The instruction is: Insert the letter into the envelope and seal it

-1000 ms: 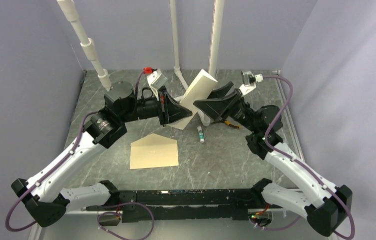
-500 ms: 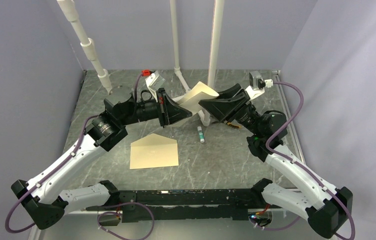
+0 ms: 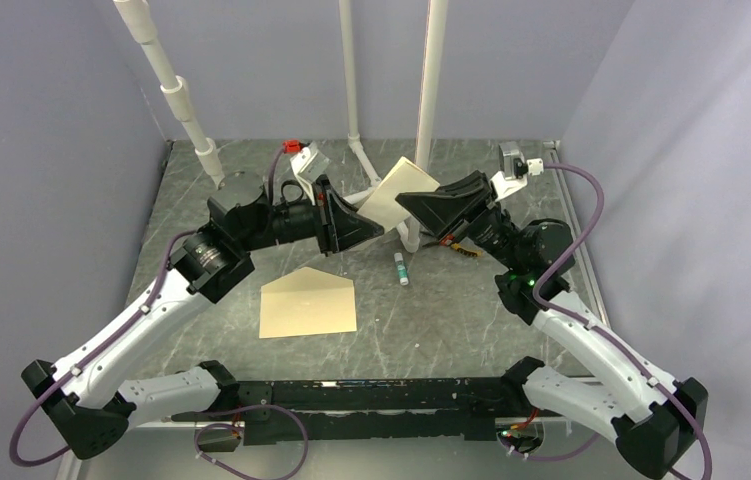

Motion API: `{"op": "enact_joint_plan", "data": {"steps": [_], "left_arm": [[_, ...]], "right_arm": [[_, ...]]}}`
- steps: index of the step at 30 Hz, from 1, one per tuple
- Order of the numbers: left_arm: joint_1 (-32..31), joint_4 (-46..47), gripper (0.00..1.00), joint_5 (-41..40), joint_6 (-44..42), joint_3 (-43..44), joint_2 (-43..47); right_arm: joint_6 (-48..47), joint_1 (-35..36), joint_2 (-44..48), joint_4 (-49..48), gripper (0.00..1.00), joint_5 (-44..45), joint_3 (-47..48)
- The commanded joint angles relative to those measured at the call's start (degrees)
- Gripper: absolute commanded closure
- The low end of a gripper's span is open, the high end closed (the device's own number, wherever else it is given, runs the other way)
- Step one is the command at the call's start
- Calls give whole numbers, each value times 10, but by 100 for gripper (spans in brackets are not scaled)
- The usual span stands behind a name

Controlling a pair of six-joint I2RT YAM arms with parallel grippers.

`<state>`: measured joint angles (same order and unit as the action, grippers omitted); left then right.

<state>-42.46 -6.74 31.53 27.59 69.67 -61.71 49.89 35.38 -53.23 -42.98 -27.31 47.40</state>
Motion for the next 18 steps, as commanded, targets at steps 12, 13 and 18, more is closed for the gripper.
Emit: {"op": "enact_joint_plan", "data": {"steps": [12,13,18], "left_arm": [[-1,-167,20,-106,-135,78,61],[-1,-168,18,-97,-134,81,57],[-2,-181,10,-59,-145,107,30]], "right_arm": [[-145,0,21,170,100,-53,105],[-152,0,16,179,100,-78,119],[-178,1,0,208,100,-184,150]]}}
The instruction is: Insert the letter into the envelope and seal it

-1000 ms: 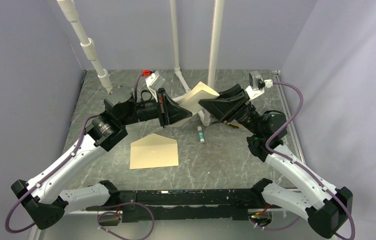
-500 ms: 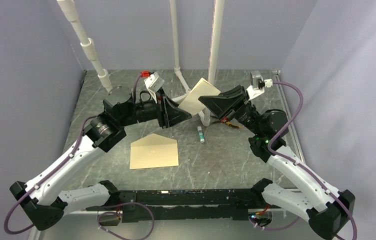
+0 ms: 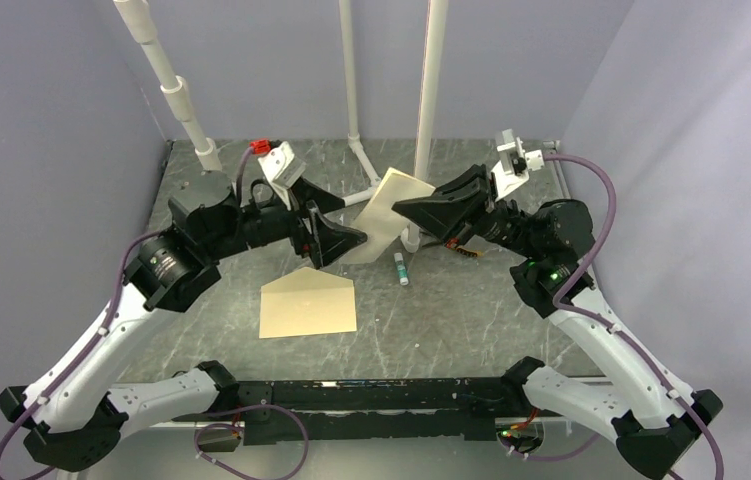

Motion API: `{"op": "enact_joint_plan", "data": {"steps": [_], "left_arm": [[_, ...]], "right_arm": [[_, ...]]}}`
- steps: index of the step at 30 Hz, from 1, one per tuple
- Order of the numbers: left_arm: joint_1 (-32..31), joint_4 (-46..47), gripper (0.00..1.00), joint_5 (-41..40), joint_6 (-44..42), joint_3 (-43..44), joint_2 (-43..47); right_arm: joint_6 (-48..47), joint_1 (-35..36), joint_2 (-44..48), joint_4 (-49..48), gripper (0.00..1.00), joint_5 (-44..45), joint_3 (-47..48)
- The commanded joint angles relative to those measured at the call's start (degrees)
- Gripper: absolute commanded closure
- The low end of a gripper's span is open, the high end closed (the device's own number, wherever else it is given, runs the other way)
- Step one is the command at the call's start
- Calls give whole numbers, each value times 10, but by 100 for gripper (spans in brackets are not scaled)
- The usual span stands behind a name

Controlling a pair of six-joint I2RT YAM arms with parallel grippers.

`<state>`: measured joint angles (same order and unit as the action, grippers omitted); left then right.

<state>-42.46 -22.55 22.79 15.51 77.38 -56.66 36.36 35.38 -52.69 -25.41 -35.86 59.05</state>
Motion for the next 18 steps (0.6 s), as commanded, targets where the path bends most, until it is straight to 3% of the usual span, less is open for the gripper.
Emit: {"op": "enact_joint_plan", "data": {"steps": [1,5,11,18], "left_arm": [[-1,-34,9,29,-32,37,-24],[-2,-25,9,49,-38,39,-31],[-2,1,15,161,-27,37,-49],[-1,24,49,256,-22,32,-51]], "right_arm": [[-49,0,-6,41,100,-105,37],[-52,0,-6,47,100,-139,43],[-40,1,-14,35,100,-154,43],[-41,1,-29,51,100,-138,56]]}}
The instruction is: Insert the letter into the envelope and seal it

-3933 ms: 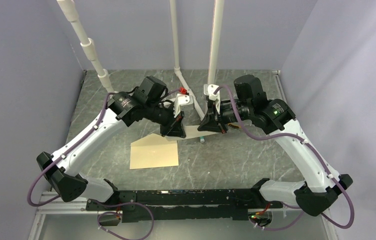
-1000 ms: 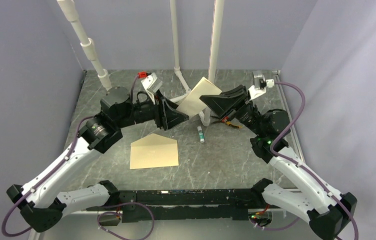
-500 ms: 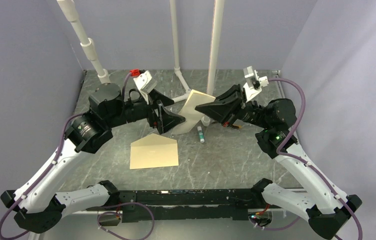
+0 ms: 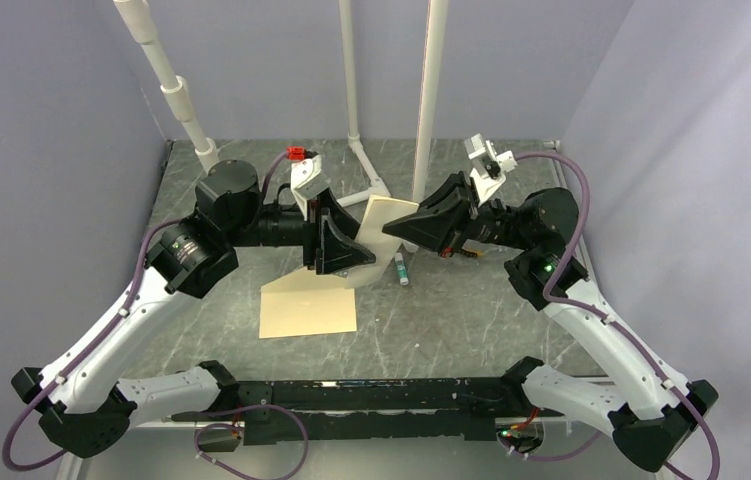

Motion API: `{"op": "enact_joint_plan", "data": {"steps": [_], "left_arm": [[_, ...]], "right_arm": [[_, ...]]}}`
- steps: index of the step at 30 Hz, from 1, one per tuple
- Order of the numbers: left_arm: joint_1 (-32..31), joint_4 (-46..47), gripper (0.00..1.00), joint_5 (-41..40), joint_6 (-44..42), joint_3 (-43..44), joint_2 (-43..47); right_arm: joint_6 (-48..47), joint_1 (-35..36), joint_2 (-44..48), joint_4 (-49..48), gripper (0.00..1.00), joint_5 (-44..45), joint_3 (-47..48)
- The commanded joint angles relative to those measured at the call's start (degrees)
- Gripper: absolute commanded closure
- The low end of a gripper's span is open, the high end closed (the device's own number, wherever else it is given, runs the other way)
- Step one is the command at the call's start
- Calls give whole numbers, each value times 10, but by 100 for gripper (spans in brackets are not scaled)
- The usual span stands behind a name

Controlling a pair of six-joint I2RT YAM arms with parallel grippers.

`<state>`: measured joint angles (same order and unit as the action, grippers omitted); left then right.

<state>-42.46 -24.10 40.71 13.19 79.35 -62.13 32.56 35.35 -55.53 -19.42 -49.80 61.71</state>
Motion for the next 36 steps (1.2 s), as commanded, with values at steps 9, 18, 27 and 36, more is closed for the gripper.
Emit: {"op": "enact_joint_plan", "data": {"steps": [9,18,27,36], "left_arm": [[-1,20,97,13,2,20,-10],[-2,54,98,-31,40,11,-5],[-2,92,98,-36,70,-7,14],[-1,153,98,-71,91,-34,34]], "right_arm": [[3,1,-6,-11,100,12,30],[-62,1,6,25,52,-55,-8],[-103,2,-15,89,55,-101,-7],[-111,2,-37,101,93,-96,-8]]}}
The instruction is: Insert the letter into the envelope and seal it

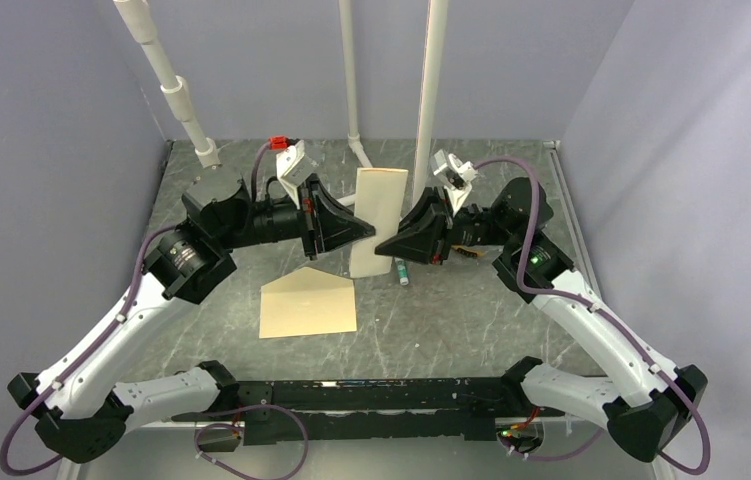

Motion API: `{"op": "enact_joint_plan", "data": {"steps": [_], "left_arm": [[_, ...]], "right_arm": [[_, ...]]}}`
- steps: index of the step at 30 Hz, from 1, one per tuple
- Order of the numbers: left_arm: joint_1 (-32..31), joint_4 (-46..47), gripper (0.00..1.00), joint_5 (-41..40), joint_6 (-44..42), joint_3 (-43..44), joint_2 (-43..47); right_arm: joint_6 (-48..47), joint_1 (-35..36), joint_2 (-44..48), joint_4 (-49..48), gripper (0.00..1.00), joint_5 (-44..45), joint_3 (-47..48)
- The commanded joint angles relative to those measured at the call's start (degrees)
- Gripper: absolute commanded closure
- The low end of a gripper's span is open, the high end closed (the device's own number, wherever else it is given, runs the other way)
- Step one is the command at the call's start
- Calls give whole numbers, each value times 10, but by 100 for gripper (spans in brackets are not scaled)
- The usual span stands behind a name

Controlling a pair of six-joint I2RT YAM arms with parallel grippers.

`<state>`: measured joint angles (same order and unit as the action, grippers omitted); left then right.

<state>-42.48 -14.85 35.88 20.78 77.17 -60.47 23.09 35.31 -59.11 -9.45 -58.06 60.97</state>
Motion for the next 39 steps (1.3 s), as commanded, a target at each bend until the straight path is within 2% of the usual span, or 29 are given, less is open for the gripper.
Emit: {"op": "enact_joint_plan", "data": {"steps": [1,3,4,6,8,10,12,13,18,19,20,24,27,28,29,33,34,37,39], "left_arm": [[-1,65,98,-24,16,-14,20],[-1,69,97,-24,16,-16,22],[-1,69,91,-24,16,-17,21],[-1,62,67,-25,11,-13,18],[-1,56,56,-22,10,-7,12],[-1,55,54,-17,11,-5,5],[-1,57,55,-16,14,-5,-1],[-1,57,59,-18,14,-5,-4],[-1,55,95,-32,10,-5,-9],[-1,53,97,-39,10,-5,-9],[-1,53,97,-48,10,-7,-8],[-1,64,98,-99,18,-16,3],[-1,71,98,-140,22,-25,14],[-1,73,98,-151,21,-27,17],[-1,75,98,-153,19,-30,20],[-1,63,98,-133,3,-25,19],[-1,59,97,-124,-2,-23,18],[0,43,98,-84,-28,-17,15],[-1,17,98,-46,-59,-8,14]], "right_arm": [[-17,2,-2,3,100,-13,-1],[-21,2,-2,8,100,-13,-2],[-24,2,-2,11,100,-15,-2],[-27,2,-1,12,100,-19,-5],[-31,2,0,16,100,-25,-7],[-35,2,-2,23,100,-34,-6],[-38,2,-4,26,100,-46,-7],[-40,2,-5,29,100,-48,-7],[-54,2,-6,53,100,-45,-8],[-58,2,-6,59,100,-43,-8],[-62,2,-7,68,100,-40,-8],[-76,2,-9,92,81,-31,-22],[-92,2,-6,117,86,-43,-39],[-99,3,-4,126,90,-45,-43],[-107,3,-2,133,100,-47,-46],[-126,4,5,159,100,-42,-41],[-129,4,6,164,95,-37,-37],[-120,4,8,160,57,-4,-26],[-106,3,16,144,41,32,-23]]}}
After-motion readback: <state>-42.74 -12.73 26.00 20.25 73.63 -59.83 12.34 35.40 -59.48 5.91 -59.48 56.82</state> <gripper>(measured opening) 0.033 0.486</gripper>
